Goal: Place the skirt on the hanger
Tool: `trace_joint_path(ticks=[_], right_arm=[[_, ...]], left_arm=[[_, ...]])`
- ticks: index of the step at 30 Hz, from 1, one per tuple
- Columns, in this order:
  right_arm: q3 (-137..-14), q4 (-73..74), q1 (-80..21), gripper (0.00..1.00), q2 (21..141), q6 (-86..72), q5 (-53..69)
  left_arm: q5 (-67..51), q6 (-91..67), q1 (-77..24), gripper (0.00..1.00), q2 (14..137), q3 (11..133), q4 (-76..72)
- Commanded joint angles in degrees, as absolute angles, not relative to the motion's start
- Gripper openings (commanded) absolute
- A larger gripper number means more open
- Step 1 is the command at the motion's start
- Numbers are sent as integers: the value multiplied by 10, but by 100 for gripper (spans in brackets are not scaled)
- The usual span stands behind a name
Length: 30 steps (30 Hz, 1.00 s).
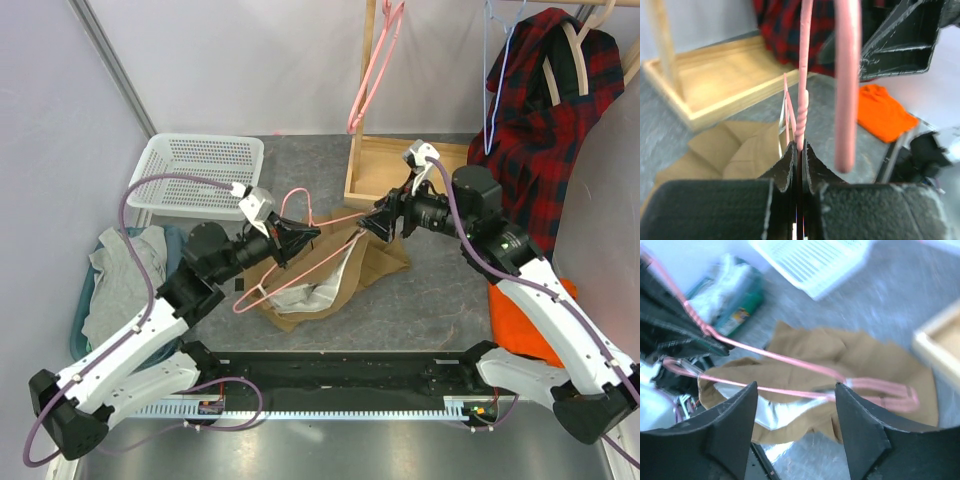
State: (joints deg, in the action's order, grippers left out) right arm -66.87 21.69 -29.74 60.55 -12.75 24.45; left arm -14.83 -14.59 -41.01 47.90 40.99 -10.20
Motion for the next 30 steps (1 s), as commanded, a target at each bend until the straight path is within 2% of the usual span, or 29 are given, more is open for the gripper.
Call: trace_joint_path(ticks=[1, 8, 13, 18, 20, 23, 24, 25, 27, 29, 30], right_arm=[[-722, 187, -297, 74, 612, -13, 407], [-758, 258, -301, 75, 663, 117, 517], [-767, 351, -317, 75, 661, 184, 561], [-730, 348, -342, 67, 639, 195, 577], [-727, 348, -349, 52, 639, 193, 578], [-723, 348, -360, 23, 639, 192, 582], [-723, 348, -361, 7, 637, 188, 582], [-722, 344, -362, 0, 635, 181, 576], [-713, 304, -361, 0, 620, 130, 553], [-703, 273, -363, 0, 605, 99, 504], [-697, 252, -362, 0, 587, 83, 486]], left_arm=[[-264, -90, -414, 2, 479, 521, -5], [-345, -76, -414, 2, 468, 589, 70], [-381, -80, -414, 2, 442, 588, 73], [-412, -89, -414, 2, 421, 586, 67], [-416, -91, -414, 2, 418, 586, 65], [-421, -97, -414, 2, 416, 586, 64], [-419, -98, -414, 2, 414, 586, 64], [-417, -99, -414, 2, 413, 585, 63], [-377, -104, -414, 2, 408, 585, 66], [-318, -105, -414, 37, 398, 584, 81], [-223, -112, -414, 53, 395, 583, 92]])
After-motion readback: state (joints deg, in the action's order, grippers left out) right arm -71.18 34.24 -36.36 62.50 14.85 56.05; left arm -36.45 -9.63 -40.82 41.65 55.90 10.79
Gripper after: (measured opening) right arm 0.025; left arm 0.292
